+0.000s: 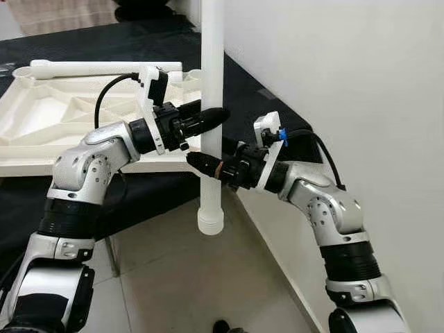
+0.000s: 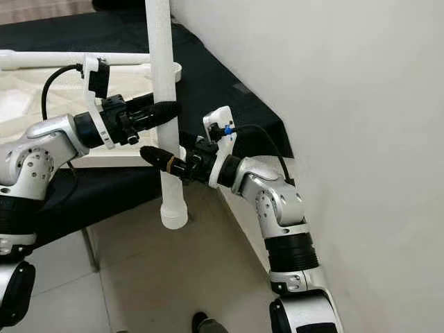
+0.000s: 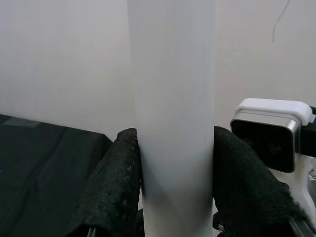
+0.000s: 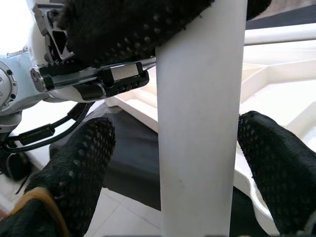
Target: Building children table
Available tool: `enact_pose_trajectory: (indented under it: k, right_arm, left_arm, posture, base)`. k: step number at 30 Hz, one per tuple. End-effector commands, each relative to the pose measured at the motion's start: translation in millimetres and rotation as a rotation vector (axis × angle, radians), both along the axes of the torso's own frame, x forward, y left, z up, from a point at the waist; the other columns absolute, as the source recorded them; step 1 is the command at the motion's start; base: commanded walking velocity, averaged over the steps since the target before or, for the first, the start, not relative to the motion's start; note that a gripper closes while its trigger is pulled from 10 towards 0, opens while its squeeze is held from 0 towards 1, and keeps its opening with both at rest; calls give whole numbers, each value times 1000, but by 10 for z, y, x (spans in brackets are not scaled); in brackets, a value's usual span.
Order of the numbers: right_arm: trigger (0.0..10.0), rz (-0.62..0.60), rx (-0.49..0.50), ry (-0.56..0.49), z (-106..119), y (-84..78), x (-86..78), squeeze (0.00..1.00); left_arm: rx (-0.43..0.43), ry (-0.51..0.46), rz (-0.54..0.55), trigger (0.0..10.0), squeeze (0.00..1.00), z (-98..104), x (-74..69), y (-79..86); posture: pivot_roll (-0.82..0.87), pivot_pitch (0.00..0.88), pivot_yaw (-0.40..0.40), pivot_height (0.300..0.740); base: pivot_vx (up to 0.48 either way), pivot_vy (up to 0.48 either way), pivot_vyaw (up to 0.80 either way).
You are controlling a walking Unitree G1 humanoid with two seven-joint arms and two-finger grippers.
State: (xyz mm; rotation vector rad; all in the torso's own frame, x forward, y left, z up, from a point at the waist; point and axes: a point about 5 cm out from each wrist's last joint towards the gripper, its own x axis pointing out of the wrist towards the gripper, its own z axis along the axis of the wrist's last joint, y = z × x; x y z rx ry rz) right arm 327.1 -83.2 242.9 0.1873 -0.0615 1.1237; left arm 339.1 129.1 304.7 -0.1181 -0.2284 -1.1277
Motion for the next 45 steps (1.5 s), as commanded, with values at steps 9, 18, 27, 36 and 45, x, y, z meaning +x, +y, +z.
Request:
enact_pose_trajectory:
  k: [9, 18, 27, 36, 45]
  right_arm:
    - [10000, -32, -44, -23, -73, 37, -3, 0]
    - [10000, -107, -56, 24, -169, 68, 72, 0]
    - [10000, -152, -47, 14, -127, 151, 136, 0]
    - [10000, -169, -28, 10, -86, 199, 174, 0]
    - [10000, -170, -55, 22, -68, 264, 223, 0]
  left_arm:
    - [-4, -36, -14, 10000, 0, 71, 24, -44]
    - [-15, -59, -25, 10000, 0, 138, 28, -75]
    - [-21, -80, -40, 10000, 0, 188, 50, -152]
    - [-19, -82, -44, 10000, 0, 176, 50, -173]
    - [-20, -83, -54, 10000, 0, 158, 37, -206]
  posture:
    - [81, 125, -67, 740]
    - [85, 134, -67, 740]
    - [81, 144, -61, 740]
    - [82, 151, -59, 740]
    - [78, 156, -62, 740]
  base:
    - [0, 0, -169]
    - [0, 0, 0]
    - [0, 0, 0]
    - [0, 0, 0]
    - [0, 0, 0]
